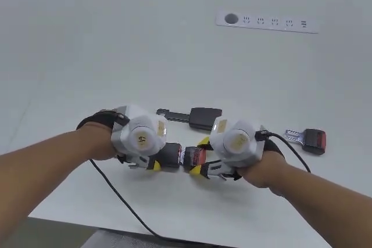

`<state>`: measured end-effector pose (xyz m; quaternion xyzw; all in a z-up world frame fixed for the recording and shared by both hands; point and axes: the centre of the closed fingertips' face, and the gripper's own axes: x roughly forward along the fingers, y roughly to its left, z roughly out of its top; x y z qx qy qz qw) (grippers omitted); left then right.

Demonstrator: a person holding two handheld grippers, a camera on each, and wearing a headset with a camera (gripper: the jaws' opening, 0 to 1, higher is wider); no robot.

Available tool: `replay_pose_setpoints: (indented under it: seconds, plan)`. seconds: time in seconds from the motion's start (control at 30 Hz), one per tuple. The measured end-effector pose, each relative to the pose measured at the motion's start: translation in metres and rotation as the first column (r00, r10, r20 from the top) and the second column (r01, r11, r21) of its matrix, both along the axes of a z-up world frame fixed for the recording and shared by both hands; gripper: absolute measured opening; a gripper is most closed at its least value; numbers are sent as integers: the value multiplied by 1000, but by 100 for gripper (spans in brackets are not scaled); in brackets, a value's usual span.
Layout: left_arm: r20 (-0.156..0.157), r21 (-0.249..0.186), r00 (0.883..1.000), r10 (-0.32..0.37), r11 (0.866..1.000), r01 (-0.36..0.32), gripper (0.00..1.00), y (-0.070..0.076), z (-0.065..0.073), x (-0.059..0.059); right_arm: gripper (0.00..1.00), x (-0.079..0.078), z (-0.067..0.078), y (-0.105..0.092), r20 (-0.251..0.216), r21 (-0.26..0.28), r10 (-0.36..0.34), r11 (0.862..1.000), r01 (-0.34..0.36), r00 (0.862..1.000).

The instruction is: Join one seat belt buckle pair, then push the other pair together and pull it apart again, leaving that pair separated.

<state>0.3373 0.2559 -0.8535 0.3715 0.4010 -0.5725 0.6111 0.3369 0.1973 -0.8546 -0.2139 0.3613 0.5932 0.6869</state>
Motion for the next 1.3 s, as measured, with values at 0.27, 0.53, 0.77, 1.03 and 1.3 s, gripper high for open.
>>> replay_pose_setpoints:
  seconds: [0.27,0.53,0.77,1.03,1.3]
  plan:
    - [2,-12,1000,-9,1000,9,34,0,0,0,34,0,2,2,8,15,-9,1000,8,1000]
    - [0,-60,1000,-26,998,26,34,1,1,0,34,0,4,3,26,50,-11,999,10,1000]
    - [7,-157,1000,-13,987,14,34,3,1,0,34,-1,5,2,72,82,-6,997,0,997]
    - [5,-236,1000,-22,972,22,34,1,2,0,33,-4,5,2,119,131,-24,991,8,993]
    - [9,-266,1000,-19,964,20,33,1,3,0,33,-4,6,1,148,150,-36,989,13,988]
